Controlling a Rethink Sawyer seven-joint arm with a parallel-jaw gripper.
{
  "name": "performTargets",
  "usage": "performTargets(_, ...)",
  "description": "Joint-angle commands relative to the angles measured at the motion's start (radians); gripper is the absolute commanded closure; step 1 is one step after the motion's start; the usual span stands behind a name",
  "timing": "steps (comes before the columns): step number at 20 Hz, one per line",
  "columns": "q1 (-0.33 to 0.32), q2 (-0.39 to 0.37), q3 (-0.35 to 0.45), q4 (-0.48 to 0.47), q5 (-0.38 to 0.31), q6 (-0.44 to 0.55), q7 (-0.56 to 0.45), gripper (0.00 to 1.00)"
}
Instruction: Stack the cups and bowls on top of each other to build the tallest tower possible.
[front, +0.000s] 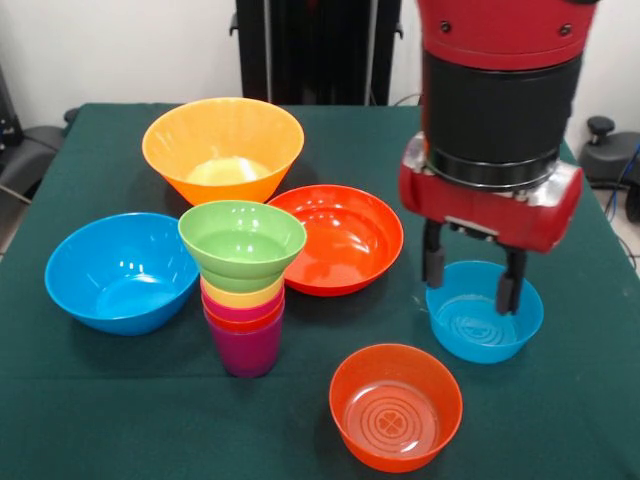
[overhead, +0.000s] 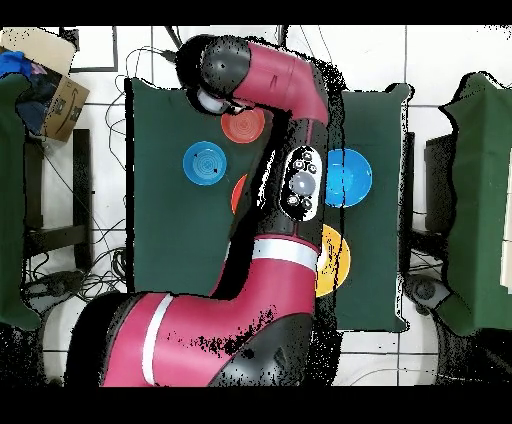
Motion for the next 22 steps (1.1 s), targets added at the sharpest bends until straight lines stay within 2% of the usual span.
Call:
performTargets(1, 0.018, 0.016, 0.069, 0.163, -0.030, -0.058, 0.110, 0.00)
performTargets(9, 0.019, 0.006, 0.039, 0.253, -0.070, -0.109, 0.080, 0.00)
performTargets(18, 0.031, 0.000, 0.043, 0.335, -0.045, -0.100, 0.096, 0.00)
performTargets(22, 0.032, 0.004, 0.069, 0.394, -0.033, -0.163, 0.092, 0.00)
